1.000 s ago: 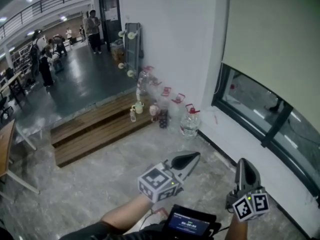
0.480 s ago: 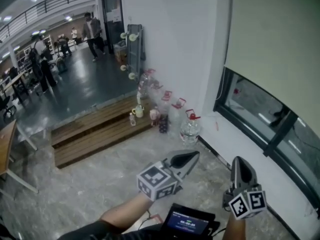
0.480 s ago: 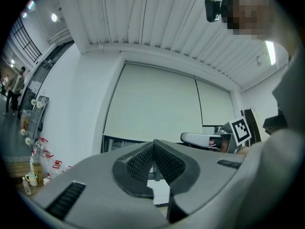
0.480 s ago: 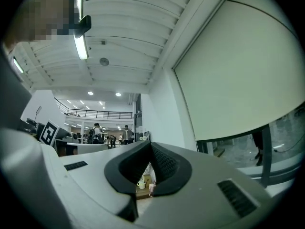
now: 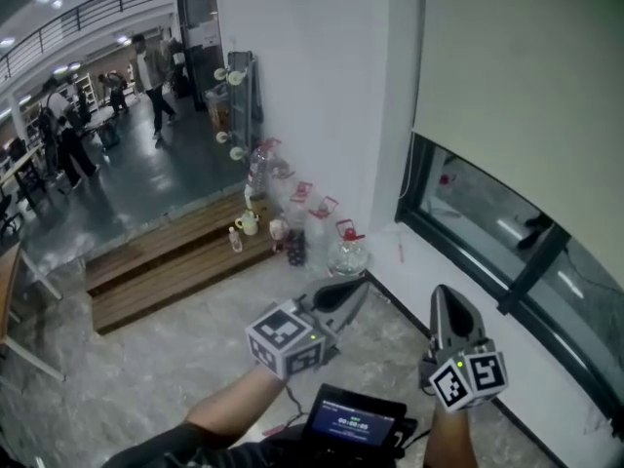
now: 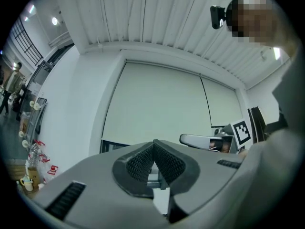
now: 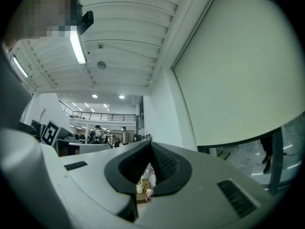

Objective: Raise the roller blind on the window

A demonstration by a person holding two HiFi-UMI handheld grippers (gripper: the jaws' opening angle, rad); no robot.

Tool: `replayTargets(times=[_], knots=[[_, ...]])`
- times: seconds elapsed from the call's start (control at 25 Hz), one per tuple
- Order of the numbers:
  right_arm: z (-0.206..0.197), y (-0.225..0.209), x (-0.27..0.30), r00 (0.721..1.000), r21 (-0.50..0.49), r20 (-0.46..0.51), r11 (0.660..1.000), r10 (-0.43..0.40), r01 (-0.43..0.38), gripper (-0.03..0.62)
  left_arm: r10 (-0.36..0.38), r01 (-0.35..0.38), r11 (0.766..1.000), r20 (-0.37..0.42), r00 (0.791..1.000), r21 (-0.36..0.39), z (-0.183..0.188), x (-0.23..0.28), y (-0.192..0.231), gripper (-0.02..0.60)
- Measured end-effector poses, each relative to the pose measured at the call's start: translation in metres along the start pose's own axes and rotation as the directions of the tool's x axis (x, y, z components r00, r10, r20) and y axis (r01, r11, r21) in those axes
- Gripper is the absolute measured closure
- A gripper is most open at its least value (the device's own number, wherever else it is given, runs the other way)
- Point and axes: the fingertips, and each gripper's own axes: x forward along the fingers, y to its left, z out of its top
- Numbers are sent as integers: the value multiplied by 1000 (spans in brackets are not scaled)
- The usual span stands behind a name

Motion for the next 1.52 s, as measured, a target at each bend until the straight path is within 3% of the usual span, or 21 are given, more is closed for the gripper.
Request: replayTargets(times=[0.4,0.92,1.52], knots=[[-4,-59,21,1000,12,-10,1000,24,-23,585,50,-49,998,-11,999,47,2,65,1,591],[-21,-100,52,997,68,-24,995,70,-68,585,91,-89,995,-49,995,42,-13,99,20,591],[-36,-138,163,999,54,-51,998,13,-10,585,29,-29,1000,-26,999,7,-13,152,133,591]])
